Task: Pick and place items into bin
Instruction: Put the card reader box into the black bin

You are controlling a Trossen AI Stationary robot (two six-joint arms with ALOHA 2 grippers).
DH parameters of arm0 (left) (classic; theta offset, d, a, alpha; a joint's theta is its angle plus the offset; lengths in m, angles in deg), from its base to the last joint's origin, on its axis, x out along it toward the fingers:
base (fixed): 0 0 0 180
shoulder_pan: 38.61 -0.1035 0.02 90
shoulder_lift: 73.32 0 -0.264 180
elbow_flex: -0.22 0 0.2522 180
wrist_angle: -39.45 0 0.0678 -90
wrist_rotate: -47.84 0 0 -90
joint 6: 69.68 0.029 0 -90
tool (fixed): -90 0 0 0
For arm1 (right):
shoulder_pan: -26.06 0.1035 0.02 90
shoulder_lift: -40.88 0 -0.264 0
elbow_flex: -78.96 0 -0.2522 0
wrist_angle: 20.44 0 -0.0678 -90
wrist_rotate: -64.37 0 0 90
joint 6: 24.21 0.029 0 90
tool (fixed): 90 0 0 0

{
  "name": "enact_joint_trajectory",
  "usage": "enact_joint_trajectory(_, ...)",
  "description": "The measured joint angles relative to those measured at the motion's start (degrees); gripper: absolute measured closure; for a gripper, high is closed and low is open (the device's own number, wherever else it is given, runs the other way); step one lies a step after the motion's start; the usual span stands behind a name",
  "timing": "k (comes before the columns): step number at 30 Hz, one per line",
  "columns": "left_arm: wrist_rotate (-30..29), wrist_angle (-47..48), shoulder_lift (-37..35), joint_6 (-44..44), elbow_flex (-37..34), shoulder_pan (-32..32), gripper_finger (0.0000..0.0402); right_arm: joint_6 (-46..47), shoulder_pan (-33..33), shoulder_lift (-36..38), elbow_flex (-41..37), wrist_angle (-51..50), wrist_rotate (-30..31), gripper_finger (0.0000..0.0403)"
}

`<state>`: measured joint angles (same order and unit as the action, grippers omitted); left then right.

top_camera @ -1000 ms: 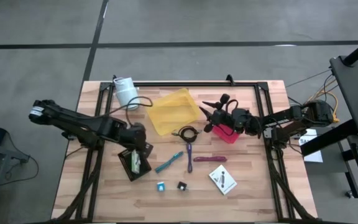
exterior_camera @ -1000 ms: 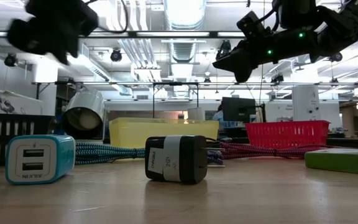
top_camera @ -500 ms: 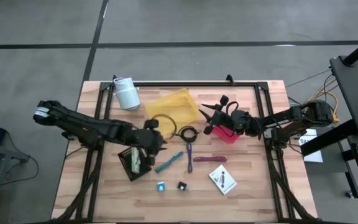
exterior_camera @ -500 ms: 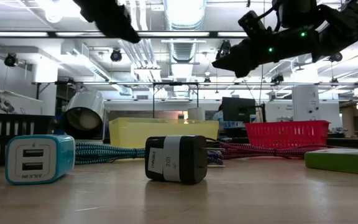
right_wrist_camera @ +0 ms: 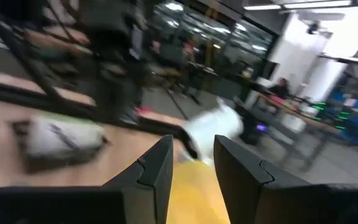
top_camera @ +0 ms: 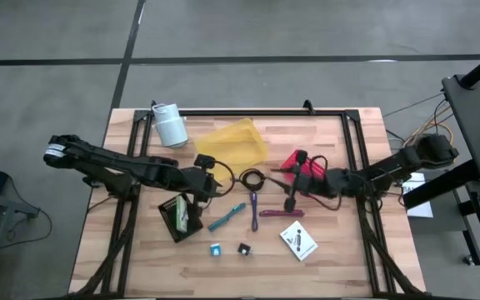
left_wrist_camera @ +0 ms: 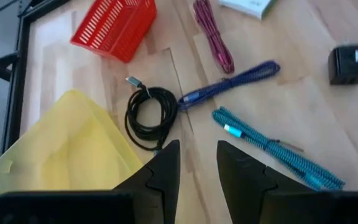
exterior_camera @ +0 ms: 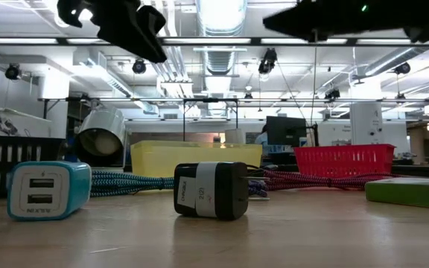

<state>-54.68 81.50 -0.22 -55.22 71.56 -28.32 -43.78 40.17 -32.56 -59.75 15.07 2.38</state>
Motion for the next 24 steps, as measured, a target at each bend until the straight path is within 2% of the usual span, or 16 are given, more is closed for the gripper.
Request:
enact_joint_trajectory(3, 0.0, 0.1, 0.0, 1.2, 0.0, -0.2, 0.0312, 4.3, 3.5, 0.7, 2.4, -5.5, 1.2, 0.0298)
enact_joint_trajectory(6, 0.0, -0.9, 0.0, 1.2, 0.0, -0.2, 0.0312, 12.8, 6.0, 1.1, 6.9, -18.7, 4.5, 0.0289)
enact_joint_trajectory(12, 0.0, -0.4, -0.1, 1.1, 0.0, -0.2, 0.0312, 38.0, 8.2, 0.0, 19.9, -52.9, 5.0, 0.0261)
enact_joint_trajectory(15, 0.0, -0.3, -0.1, 1.1, 0.0, -0.2, 0.0312, 53.2, 8.8, -1.4, 25.8, -65.7, 4.7, 0.0249)
enact_joint_trajectory(20, 0.0, -0.3, -0.1, 1.4, 0.0, -0.2, 0.0312, 71.0, 9.0, -4.1, 33.0, -82.0, -4.1, 0.0235)
enact_joint_trajectory(24, 0.0, -0.2, -0.1, 1.0, 0.0, -0.2, 0.0312, 80.5, 9.4, -7.2, 36.7, -86.7, -11.2, 0.0224)
